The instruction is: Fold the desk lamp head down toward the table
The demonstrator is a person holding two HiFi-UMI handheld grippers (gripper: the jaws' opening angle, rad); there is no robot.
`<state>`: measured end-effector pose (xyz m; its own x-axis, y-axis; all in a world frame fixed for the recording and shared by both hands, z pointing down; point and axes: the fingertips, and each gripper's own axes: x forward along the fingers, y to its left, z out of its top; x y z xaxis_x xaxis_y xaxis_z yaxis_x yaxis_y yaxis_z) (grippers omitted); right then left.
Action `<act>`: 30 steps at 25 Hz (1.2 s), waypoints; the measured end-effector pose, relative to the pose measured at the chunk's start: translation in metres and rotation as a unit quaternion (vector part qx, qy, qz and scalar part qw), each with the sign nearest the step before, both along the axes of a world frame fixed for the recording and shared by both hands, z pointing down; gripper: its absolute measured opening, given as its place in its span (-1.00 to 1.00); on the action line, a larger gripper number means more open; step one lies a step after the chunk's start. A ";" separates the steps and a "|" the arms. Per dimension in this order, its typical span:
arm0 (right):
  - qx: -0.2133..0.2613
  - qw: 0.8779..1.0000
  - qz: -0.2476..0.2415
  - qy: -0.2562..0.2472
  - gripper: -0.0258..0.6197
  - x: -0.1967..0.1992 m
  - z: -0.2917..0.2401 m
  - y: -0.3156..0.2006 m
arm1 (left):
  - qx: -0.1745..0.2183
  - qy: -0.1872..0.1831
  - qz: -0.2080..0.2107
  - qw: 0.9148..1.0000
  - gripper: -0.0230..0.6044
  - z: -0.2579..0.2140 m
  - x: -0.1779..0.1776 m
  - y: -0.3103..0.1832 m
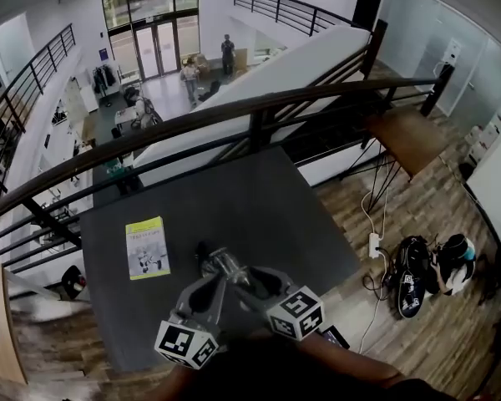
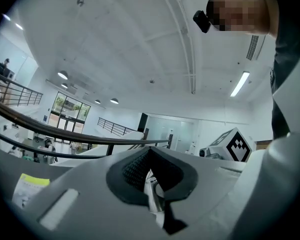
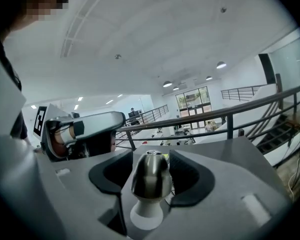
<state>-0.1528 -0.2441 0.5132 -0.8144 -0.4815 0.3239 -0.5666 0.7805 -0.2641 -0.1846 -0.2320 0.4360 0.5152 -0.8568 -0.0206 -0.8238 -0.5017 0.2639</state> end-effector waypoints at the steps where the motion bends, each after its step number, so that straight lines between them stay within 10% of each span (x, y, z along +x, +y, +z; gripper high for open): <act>1: 0.000 1.000 0.003 0.004 -0.23 0.000 0.003 0.000 | 0.000 0.000 0.006 1.000 -0.92 0.002 0.000 0.000; 30: 0.000 0.993 0.005 0.118 -0.29 0.017 0.056 0.026 | -0.018 0.006 0.019 1.000 -0.92 0.024 -0.018 0.022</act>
